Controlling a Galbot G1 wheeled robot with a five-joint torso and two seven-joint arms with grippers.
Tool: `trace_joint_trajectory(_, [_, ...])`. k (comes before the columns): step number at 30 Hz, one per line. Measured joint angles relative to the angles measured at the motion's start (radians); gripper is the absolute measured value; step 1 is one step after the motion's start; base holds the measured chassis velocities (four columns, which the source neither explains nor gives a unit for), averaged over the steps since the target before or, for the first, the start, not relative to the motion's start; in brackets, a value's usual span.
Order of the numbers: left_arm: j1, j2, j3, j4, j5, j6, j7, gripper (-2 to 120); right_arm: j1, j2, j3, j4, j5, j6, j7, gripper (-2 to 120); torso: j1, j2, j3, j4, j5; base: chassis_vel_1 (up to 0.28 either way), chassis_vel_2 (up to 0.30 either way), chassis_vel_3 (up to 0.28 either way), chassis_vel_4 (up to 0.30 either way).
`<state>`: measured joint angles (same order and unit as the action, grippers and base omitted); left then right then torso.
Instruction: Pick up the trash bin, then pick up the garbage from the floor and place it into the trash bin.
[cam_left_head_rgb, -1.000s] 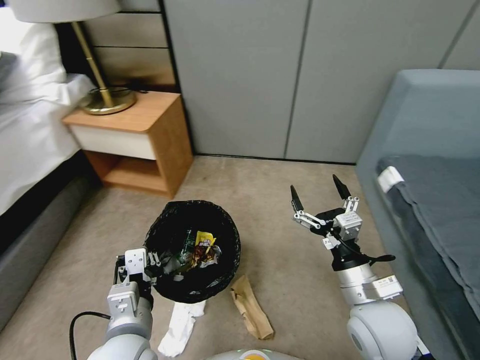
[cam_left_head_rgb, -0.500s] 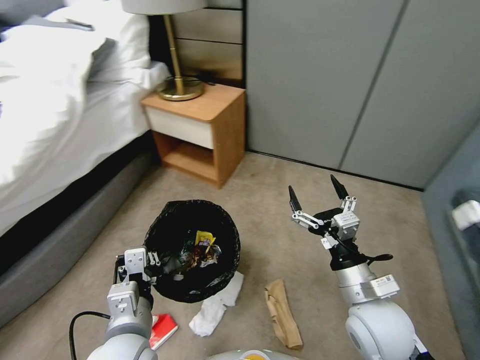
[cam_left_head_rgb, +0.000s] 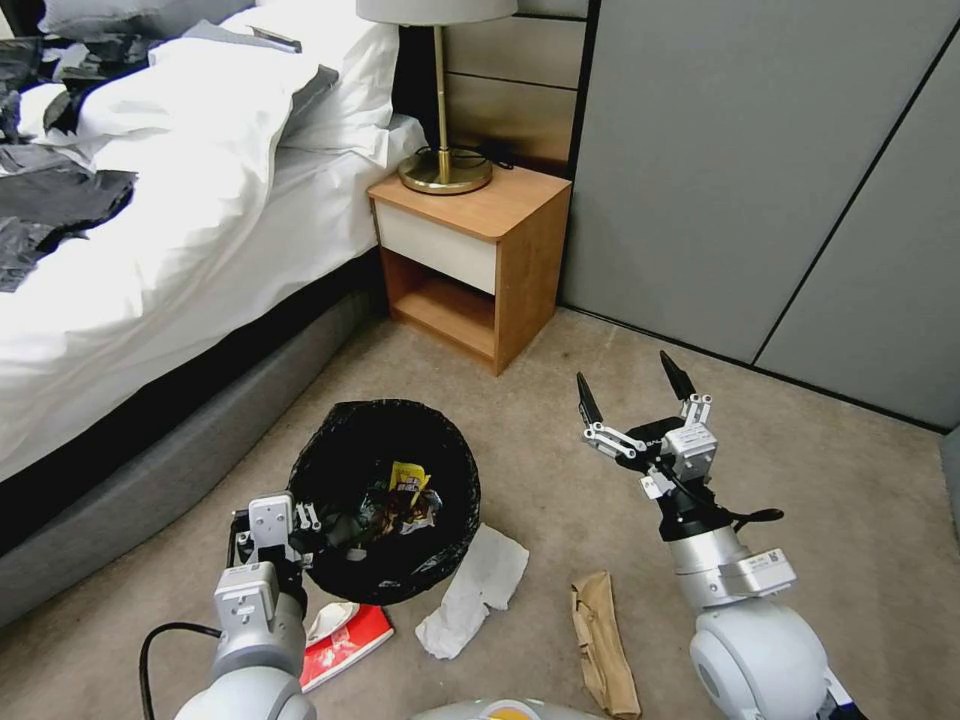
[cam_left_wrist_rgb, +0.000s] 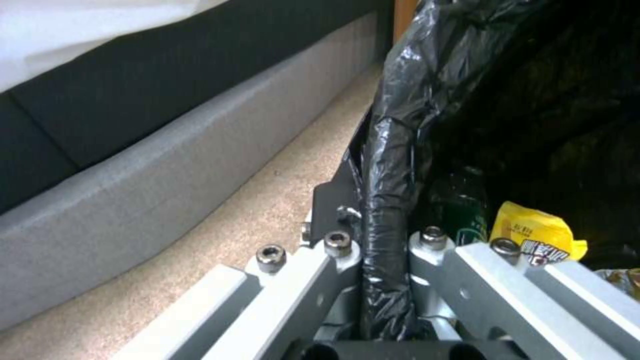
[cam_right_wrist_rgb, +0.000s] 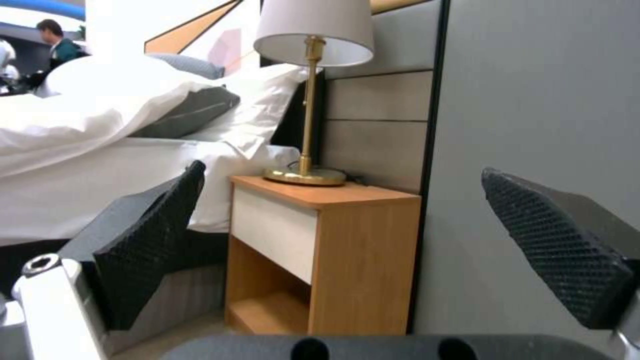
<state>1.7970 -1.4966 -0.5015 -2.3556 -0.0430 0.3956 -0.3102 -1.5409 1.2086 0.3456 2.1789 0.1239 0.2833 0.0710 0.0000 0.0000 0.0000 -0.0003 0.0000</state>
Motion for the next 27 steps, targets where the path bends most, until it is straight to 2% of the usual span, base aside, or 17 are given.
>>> trace_joint_trajectory(8, [-0.003,-0.001,0.001,0.0,0.0,0.0,-0.005,0,0.001,0.004,0.0,-0.004,-0.001,0.004,-0.007,100,0.0,0.0,0.0,0.0003,0.0,0.054,-0.046,-0.039,0.038])
trace_joint_trajectory(20, [0.001,0.0,-0.003,-0.003,-0.001,0.001,-0.005,0,0.016,0.0,0.0,-0.017,-0.004,0.021,-0.015,100,0.0,0.0,0.0,0.0003,-0.0004,0.193,-0.193,-0.191,0.178])
trace_joint_trajectory(27, [0.004,0.003,-0.009,-0.006,-0.004,0.001,-0.005,0,0.039,-0.009,-0.014,-0.035,-0.014,0.011,-0.001,100,0.0,0.0,0.0,0.0004,0.0001,0.03,-0.046,-0.055,0.041])
